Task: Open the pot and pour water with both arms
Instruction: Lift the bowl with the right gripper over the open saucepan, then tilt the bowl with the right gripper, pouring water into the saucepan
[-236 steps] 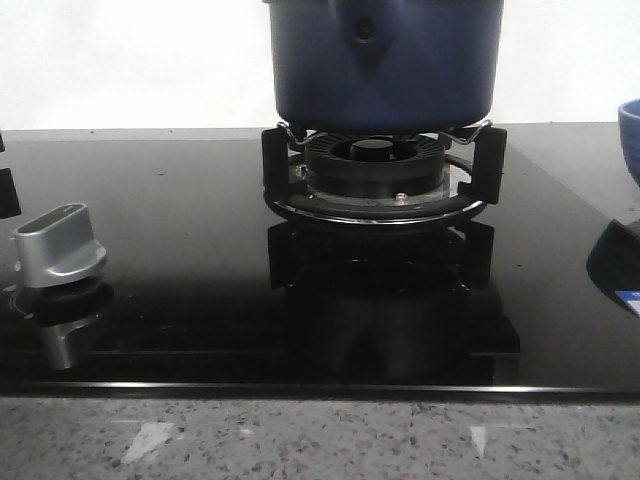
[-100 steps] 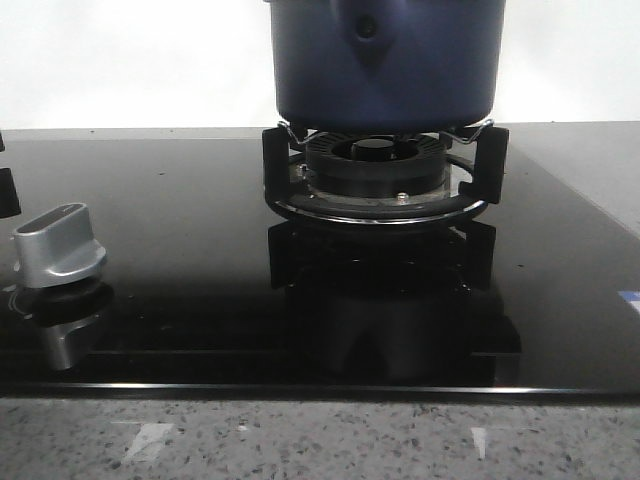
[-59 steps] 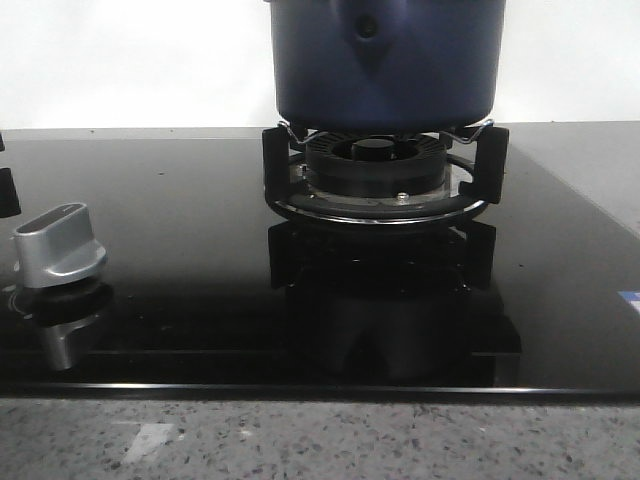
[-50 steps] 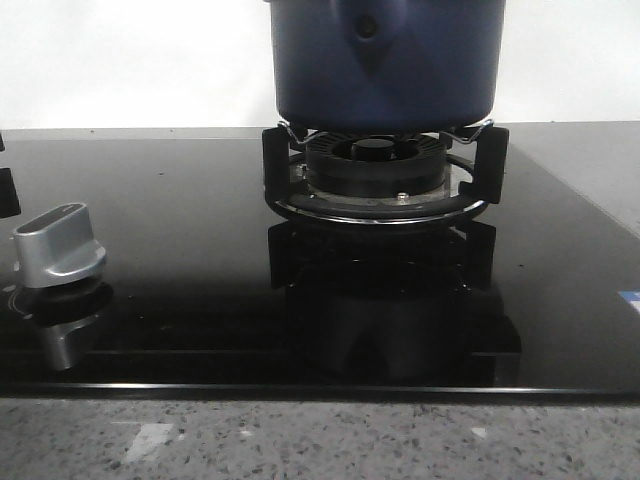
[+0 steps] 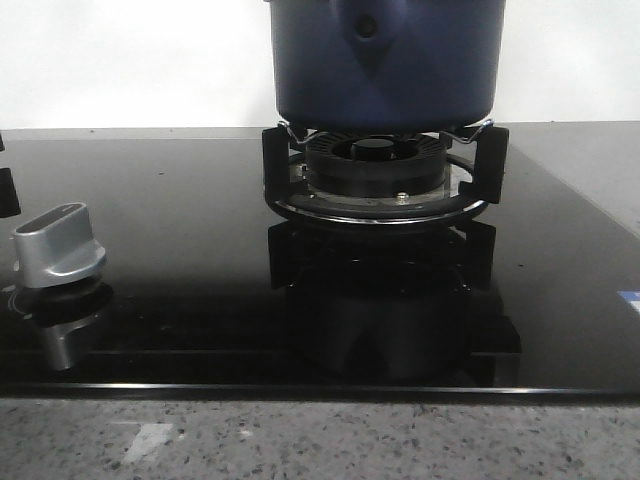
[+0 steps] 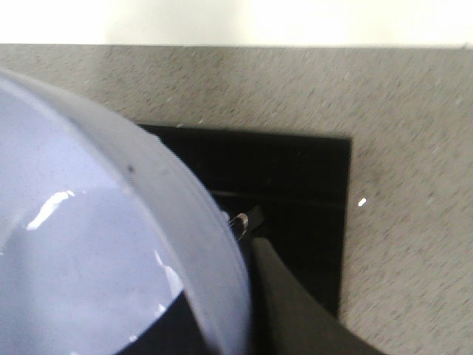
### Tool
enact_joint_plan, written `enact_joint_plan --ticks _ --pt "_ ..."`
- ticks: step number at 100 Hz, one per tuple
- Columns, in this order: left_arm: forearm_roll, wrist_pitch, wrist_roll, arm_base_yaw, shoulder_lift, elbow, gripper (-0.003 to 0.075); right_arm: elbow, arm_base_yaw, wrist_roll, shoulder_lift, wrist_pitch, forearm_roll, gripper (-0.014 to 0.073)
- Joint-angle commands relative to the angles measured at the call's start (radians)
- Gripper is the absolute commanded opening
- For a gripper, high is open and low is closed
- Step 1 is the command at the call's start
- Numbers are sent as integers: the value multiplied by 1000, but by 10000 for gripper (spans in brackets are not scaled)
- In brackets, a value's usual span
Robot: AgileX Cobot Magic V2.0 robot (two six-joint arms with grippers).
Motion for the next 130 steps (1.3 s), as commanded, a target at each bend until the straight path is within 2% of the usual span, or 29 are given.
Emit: enact_joint_plan --ticks 1,33,49,62,80,96,115,130 --pt "-110 27 2 -7 -33 -32 263 -35 28 5 -33 -99 -82 -45" --pt "-110 12 2 -7 -33 -32 263 -33 142 108 -12 -120 -468 -45" --pt "-110 12 2 -7 -33 -32 263 -33 210 116 8 -120 -638 -45" --pt "-110 12 2 -7 -33 -32 263 -33 256 165 32 -85 -777 -45" --pt "-110 12 2 -7 -33 -32 263 -33 304 166 64 -62 -865 -45" --pt "-110 12 2 -7 -33 -32 263 -33 344 175 77 -45 -1005 -45" --pt "-110 12 2 -7 -33 -32 263 -33 353 178 80 -41 -1094 -45" --pt "-110 12 2 -7 -33 -32 263 -33 392 178 80 -49 -1240 -46"
